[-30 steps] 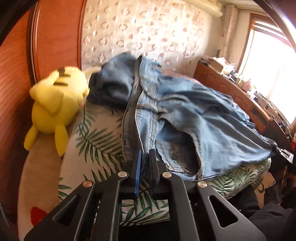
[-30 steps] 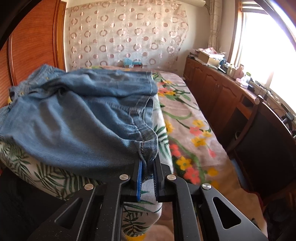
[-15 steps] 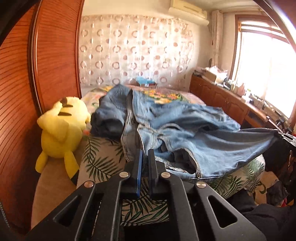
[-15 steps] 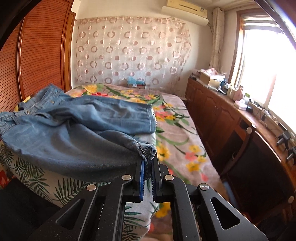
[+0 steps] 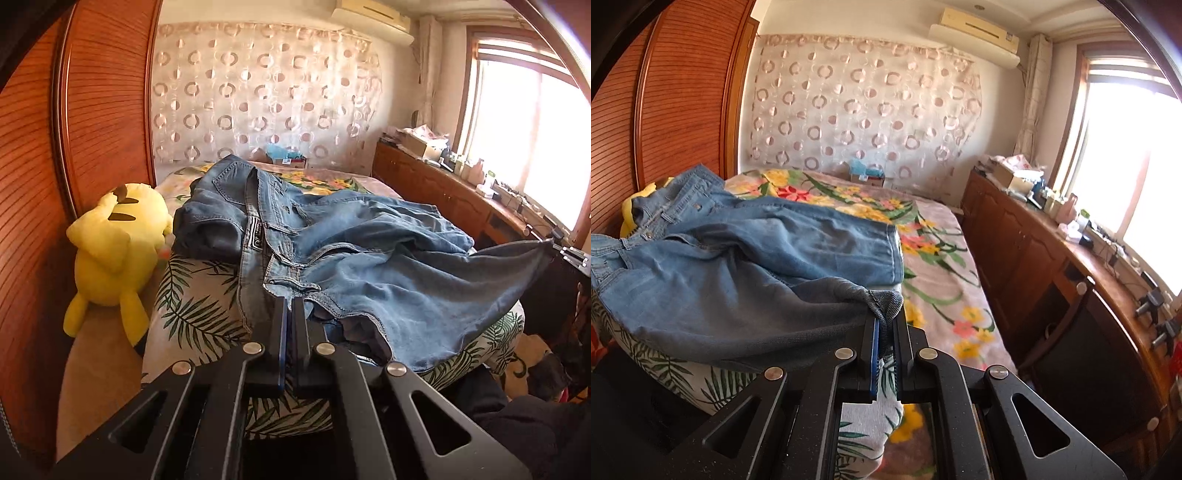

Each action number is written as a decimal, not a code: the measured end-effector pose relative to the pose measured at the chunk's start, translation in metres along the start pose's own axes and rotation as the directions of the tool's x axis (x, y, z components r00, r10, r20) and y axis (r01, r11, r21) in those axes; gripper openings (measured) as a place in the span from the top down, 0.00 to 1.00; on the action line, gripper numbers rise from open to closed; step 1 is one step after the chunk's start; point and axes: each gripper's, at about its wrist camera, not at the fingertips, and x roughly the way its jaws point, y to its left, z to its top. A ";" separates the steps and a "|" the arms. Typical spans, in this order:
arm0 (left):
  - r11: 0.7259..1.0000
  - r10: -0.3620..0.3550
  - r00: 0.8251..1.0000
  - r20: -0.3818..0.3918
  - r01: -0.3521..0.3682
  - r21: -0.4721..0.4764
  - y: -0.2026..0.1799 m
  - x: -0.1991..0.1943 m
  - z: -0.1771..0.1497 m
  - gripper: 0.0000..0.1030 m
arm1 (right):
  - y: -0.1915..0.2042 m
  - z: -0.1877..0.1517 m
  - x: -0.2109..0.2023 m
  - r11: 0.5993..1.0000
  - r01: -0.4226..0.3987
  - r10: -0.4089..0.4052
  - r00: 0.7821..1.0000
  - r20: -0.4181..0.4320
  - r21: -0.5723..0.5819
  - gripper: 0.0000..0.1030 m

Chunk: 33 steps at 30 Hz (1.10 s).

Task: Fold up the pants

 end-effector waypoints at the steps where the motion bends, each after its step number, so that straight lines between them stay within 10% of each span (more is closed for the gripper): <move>1: 1.000 0.004 1.000 0.009 -0.004 -0.003 -0.001 -0.002 0.001 0.98 | -0.002 0.002 0.000 1.000 0.002 -0.002 1.000 -0.001 0.003 0.95; 33: 0.985 0.102 0.981 0.164 -0.123 0.119 -0.012 0.056 0.119 0.98 | -0.010 0.065 0.079 0.998 0.068 -0.068 0.996 0.061 0.008 0.95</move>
